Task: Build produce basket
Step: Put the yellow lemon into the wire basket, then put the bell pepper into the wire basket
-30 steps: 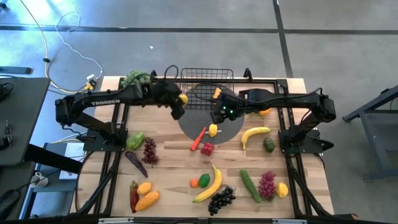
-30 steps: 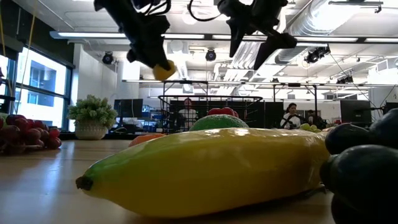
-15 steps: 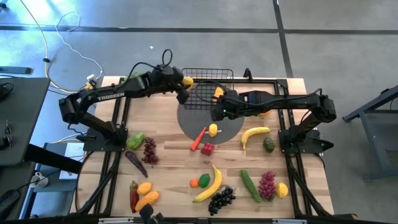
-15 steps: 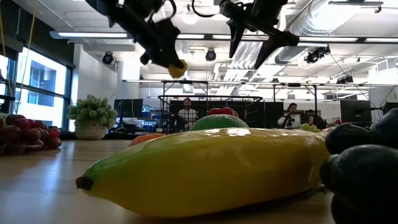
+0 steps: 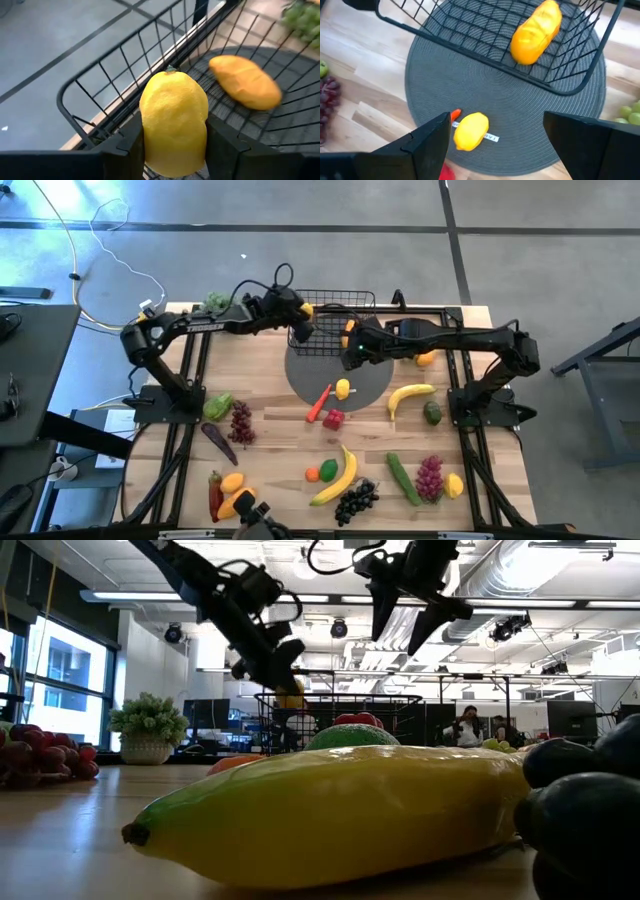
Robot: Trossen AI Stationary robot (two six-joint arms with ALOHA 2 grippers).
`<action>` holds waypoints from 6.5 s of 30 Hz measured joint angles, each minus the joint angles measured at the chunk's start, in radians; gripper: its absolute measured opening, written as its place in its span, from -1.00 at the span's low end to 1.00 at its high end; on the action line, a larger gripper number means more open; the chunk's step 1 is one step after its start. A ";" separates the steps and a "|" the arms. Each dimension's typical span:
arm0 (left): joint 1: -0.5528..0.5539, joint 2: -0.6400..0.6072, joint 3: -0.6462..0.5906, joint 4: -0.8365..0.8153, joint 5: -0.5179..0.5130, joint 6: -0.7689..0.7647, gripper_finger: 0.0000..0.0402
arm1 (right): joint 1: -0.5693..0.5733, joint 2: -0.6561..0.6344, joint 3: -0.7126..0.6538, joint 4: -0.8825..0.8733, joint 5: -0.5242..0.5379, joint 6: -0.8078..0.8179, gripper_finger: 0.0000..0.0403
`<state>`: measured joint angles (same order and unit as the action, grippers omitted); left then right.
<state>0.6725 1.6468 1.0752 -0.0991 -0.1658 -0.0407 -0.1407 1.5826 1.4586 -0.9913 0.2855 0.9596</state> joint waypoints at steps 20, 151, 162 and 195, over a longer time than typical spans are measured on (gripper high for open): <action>0.003 0.056 0.020 -0.022 0.006 -0.079 0.15 | -0.023 0.000 -0.001 -0.031 -0.001 0.005 0.48; -0.039 -0.502 -0.011 -0.639 0.248 -0.062 0.27 | -0.109 0.418 0.614 -0.091 -0.077 -0.363 -0.30; -0.039 -0.502 -0.011 -0.557 0.240 -0.058 0.27 | -0.280 0.418 0.614 -0.084 -0.094 -0.592 -0.31; -0.039 -0.502 -0.011 -0.525 0.188 -0.105 0.27 | -0.398 0.420 0.135 0.371 -0.253 -0.588 -0.31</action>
<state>0.6334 1.1446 1.0637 -0.6239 0.0219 -0.1459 -0.5387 2.0022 1.5939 -0.6201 0.0326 0.3713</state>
